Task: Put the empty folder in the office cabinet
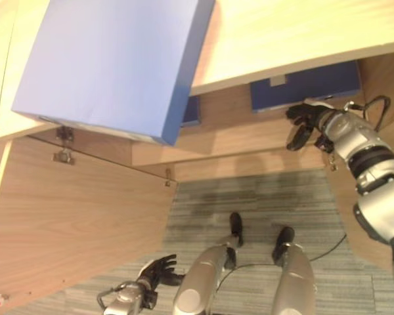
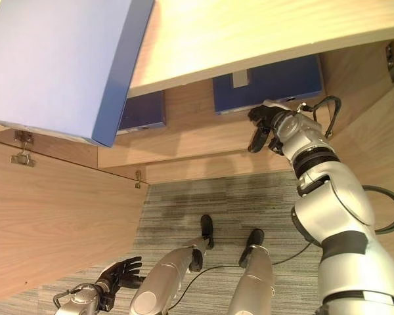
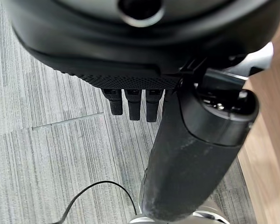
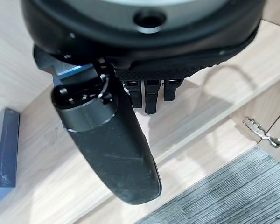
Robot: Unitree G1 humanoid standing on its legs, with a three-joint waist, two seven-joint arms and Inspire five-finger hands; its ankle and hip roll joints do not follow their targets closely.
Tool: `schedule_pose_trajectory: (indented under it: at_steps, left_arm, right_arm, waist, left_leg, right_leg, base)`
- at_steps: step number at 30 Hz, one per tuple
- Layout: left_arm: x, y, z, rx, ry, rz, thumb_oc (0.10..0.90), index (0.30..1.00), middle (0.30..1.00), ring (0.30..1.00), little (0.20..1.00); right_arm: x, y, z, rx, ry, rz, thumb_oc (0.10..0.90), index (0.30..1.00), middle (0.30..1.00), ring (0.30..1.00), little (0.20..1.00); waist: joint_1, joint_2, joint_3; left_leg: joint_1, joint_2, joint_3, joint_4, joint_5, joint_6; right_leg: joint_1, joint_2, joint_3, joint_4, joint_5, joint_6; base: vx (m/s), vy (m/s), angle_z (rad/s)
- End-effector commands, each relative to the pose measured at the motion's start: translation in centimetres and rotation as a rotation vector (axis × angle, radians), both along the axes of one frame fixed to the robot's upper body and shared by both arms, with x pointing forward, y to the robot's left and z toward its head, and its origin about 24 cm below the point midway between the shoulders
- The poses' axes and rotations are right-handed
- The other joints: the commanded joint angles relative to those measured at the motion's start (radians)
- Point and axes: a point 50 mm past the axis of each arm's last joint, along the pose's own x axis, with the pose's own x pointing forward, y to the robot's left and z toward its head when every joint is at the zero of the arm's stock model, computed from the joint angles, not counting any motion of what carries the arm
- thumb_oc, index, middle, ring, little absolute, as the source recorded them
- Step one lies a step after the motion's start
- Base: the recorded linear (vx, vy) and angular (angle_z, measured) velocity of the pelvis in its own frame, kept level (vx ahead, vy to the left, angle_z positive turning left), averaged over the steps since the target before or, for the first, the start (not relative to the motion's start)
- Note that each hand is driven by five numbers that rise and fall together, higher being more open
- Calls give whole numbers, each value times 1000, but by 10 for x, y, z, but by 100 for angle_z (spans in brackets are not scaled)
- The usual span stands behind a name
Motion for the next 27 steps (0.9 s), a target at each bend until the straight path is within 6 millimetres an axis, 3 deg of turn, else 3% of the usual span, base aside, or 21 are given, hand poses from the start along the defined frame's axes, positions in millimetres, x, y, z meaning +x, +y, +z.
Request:
schedule_pose_trajectory:
  at_steps: [1, 3, 4, 6, 7, 13, 16, 18, 19, 22, 24, 26, 27]
  left_arm:
    - [-14, 19, -6, 96, 55, 18, 800, 900, 900, 900, 900]
    - [-14, 18, -6, 95, 57, 15, 800, 900, 900, 900, 900]
    - [-16, 19, -8, 103, 69, 17, 800, 900, 900, 900, 900]
    - [-16, 19, -8, 105, 71, 15, 800, 900, 900, 900, 900]
    - [-18, 18, -10, 109, 85, 14, 800, 900, 900, 900, 900]
    - [-21, 19, -13, 120, 106, 4, 800, 900, 900, 900, 900]
    - [-31, 24, -17, 148, 160, -1, 800, 900, 900, 900, 900]
    - [-31, 26, -17, 156, 162, 0, 800, 900, 900, 900, 900]
    - [-30, 25, -17, 155, 163, -8, 800, 900, 900, 900, 900]
    - [-27, 26, -15, 153, 149, -5, 800, 900, 900, 900, 900]
    - [-19, 25, -12, 144, 122, -10, 800, 900, 900, 900, 900]
    - [-11, 20, -9, 136, 98, -29, 800, 900, 900, 900, 900]
    - [6, 13, -5, 158, 58, -67, 800, 900, 900, 900, 900]
  right_arm:
    - [-19, -48, -28, -183, 193, -178, 800, 900, 900, 900, 900]
    - [-20, -48, -35, -187, 213, -180, 800, 900, 900, 900, 900]
    - [-26, -46, -61, -197, 289, -166, 800, 900, 900, 900, 900]
    - [-27, -45, -66, -202, 304, -159, 800, 900, 900, 900, 900]
    - [-29, -40, -78, -226, 336, -139, 800, 900, 900, 900, 900]
    - [-30, -27, -95, -290, 383, -91, 800, 900, 900, 900, 900]
    - [-34, -4, -123, -204, 429, -32, 800, 900, 900, 900, 900]
    - [-35, -1, -127, -181, 434, -31, 800, 900, 900, 900, 900]
    - [-40, 1, -138, -177, 466, -25, 800, 900, 900, 900, 900]
    - [-43, -1, -143, -188, 478, -26, 800, 900, 900, 900, 900]
    - [-45, -3, -144, -184, 480, -27, 800, 900, 900, 900, 900]
    - [-46, -3, -148, -154, 472, -32, 800, 900, 900, 900, 900]
    - [-49, 3, -157, -101, 462, -27, 800, 900, 900, 900, 900]
  waist:
    - [8, -15, -19]
    - [10, -15, -26]
    - [19, -16, -49]
    - [21, -18, -56]
    - [27, -23, -71]
    - [35, -40, -103]
    - [42, -78, -152]
    - [43, -85, -159]
    - [46, -99, -176]
    - [49, -108, -186]
    - [45, -121, -184]
    - [42, -142, -187]
    - [28, -163, -207]
  left_leg:
    - [24, 54, -17, 109, -196, -66]
    - [36, 52, -18, 91, -190, -68]
    - [70, 56, -22, 49, -167, -77]
    - [66, 57, -18, 38, -145, -72]
    - [86, 63, -20, 20, -136, -79]
    - [121, 80, -20, -15, -119, -91]
    - [170, 102, -25, -60, -94, -106]
    - [178, 106, -28, -65, -88, -111]
    - [194, 112, -36, -75, -84, -114]
    - [203, 120, -42, -62, -94, -117]
    - [209, 123, -44, 5, -138, -116]
    - [226, 115, -58, 100, -184, -116]
    - [249, 101, -85, 156, -199, -119]
  right_leg:
    - [106, 3, 1, -230, 122, 77]
    - [118, 7, -2, -250, 127, 79]
    - [155, 22, -13, -298, 140, 81]
    - [155, 25, -19, -317, 158, 72]
    - [178, 36, -19, -346, 160, 70]
    - [224, 64, -29, -405, 164, 67]
    - [280, 102, -36, -468, 168, 61]
    - [291, 107, -41, -476, 166, 60]
    - [308, 116, -50, -482, 158, 57]
    - [328, 119, -59, -473, 146, 53]
    - [343, 113, -62, -457, 129, 45]
    - [355, 108, -63, -449, 124, 34]
    - [363, 111, -65, -452, 133, 32]
  base:
    - [34, -46, -4]
    - [40, -58, -1]
    - [-8, -83, 2]
    - [-18, -81, -1]
    - [19, -63, -4]
    - [27, -93, -3]
    - [61, -152, -3]
    - [36, -103, -7]
    - [36, -108, -4]
    - [10, -56, 9]
    - [-29, -26, 12]
    - [-22, 46, 10]
    - [-4, 57, 8]
